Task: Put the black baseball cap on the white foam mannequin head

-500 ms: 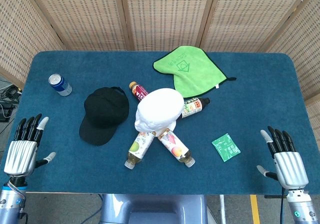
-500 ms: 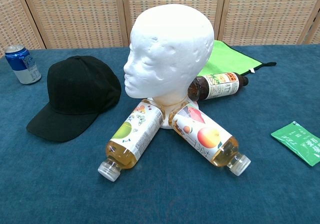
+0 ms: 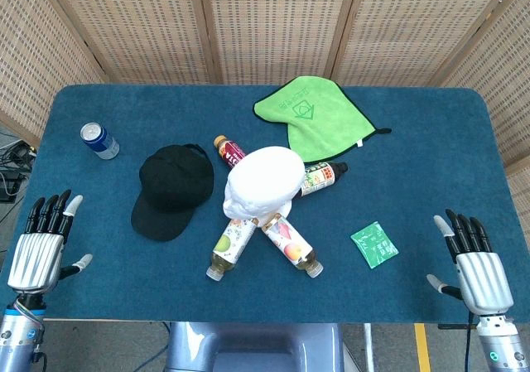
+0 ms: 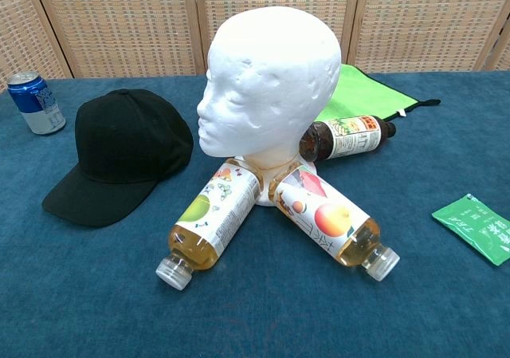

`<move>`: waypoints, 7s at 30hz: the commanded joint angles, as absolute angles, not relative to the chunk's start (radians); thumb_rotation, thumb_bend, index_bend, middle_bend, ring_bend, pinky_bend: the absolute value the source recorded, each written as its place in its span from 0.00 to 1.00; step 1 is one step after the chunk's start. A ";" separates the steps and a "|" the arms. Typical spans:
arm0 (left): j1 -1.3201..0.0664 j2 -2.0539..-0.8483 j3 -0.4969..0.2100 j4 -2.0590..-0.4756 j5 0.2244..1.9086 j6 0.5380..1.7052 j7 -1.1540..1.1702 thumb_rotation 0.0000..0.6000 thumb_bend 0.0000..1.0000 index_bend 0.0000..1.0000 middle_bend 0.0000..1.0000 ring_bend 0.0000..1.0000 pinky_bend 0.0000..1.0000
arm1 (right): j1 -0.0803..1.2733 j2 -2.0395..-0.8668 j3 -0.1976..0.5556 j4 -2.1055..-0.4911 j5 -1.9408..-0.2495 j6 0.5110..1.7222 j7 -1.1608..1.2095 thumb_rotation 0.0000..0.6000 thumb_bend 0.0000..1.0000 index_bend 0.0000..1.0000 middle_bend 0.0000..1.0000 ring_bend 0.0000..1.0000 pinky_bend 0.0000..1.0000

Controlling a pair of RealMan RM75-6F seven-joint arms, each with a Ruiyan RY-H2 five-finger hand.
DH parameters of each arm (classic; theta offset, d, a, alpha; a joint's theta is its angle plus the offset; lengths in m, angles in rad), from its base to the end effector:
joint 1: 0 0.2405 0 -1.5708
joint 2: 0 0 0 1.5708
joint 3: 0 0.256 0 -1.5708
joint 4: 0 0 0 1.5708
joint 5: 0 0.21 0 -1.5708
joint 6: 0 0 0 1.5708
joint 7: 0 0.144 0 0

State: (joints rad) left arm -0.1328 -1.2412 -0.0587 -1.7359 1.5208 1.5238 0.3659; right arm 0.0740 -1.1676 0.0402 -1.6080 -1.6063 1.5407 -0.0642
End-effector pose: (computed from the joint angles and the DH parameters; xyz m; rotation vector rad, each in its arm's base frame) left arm -0.2588 0.1920 0.1190 -1.4452 -0.7417 -0.8905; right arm -0.2930 -0.1745 0.1445 1.4471 -0.8164 0.9695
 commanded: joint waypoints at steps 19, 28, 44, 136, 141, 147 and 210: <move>-0.232 -1.533 -0.089 -1.260 1.570 1.487 0.247 1.00 0.41 0.00 0.05 0.09 0.10 | 0.075 -1.174 0.041 -1.605 -1.595 1.531 -0.067 1.00 0.08 0.04 0.00 0.00 0.00; -0.276 -1.676 -0.076 -1.019 1.580 1.449 0.193 1.00 0.42 0.00 0.66 0.64 0.54 | 0.077 -1.178 0.044 -1.597 -1.591 1.530 -0.063 1.00 0.08 0.05 0.00 0.00 0.00; -0.310 -1.766 -0.006 -0.847 1.606 1.373 0.153 1.00 0.34 0.00 0.74 0.71 0.61 | 0.077 -1.181 0.052 -1.590 -1.576 1.531 -0.053 1.00 0.08 0.06 0.00 0.00 0.00; -0.651 -1.842 0.042 -0.198 1.667 1.728 0.245 1.00 0.60 0.81 0.92 0.85 0.69 | 0.074 -1.199 0.057 -1.555 -1.606 1.573 -0.017 1.00 0.08 0.14 0.00 0.00 0.00; -0.671 -1.787 0.031 -0.252 1.665 1.773 0.267 1.00 0.60 0.82 0.92 0.85 0.69 | 0.071 -1.197 0.060 -1.555 -1.609 1.586 -0.008 1.00 0.08 0.14 0.00 0.00 0.00; -0.700 -1.727 0.006 -0.312 1.657 1.817 0.278 1.00 0.60 0.82 0.92 0.85 0.69 | 0.070 -1.198 0.063 -1.554 -1.611 1.594 -0.001 1.00 0.08 0.14 0.00 0.00 0.00; -0.813 -1.680 -0.082 -1.104 1.857 1.635 0.756 1.00 0.60 0.81 0.92 0.85 0.69 | 0.058 -1.165 0.085 -1.547 -1.585 1.614 0.098 1.00 0.08 0.15 0.00 0.00 0.00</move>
